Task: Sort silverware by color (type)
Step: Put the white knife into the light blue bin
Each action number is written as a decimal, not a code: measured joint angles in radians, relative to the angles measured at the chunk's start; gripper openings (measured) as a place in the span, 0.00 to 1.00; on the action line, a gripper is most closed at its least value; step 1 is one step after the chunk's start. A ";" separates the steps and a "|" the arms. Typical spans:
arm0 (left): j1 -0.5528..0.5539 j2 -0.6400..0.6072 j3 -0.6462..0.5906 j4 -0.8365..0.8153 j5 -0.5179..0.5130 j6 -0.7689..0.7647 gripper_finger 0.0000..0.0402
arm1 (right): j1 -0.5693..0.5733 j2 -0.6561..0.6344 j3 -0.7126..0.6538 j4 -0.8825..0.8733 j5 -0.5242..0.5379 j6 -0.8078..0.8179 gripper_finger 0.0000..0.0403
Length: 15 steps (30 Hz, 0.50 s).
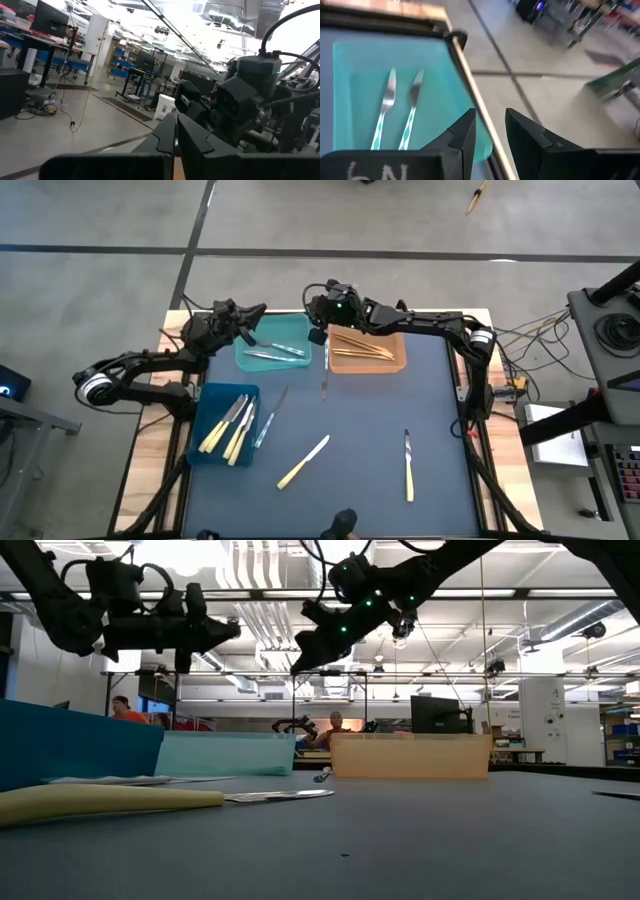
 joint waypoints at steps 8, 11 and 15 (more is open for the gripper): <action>-0.002 0.007 0.000 -0.002 0.037 0.000 0.00 | 0.025 -0.002 0.064 -0.262 -0.002 0.051 0.18; -0.005 0.006 0.000 0.005 0.066 0.000 0.00 | 0.045 -0.002 0.083 -0.367 -0.004 0.052 0.15; -0.030 0.006 0.000 0.027 0.087 0.000 0.00 | 0.090 -0.002 0.109 -0.516 -0.008 0.077 0.11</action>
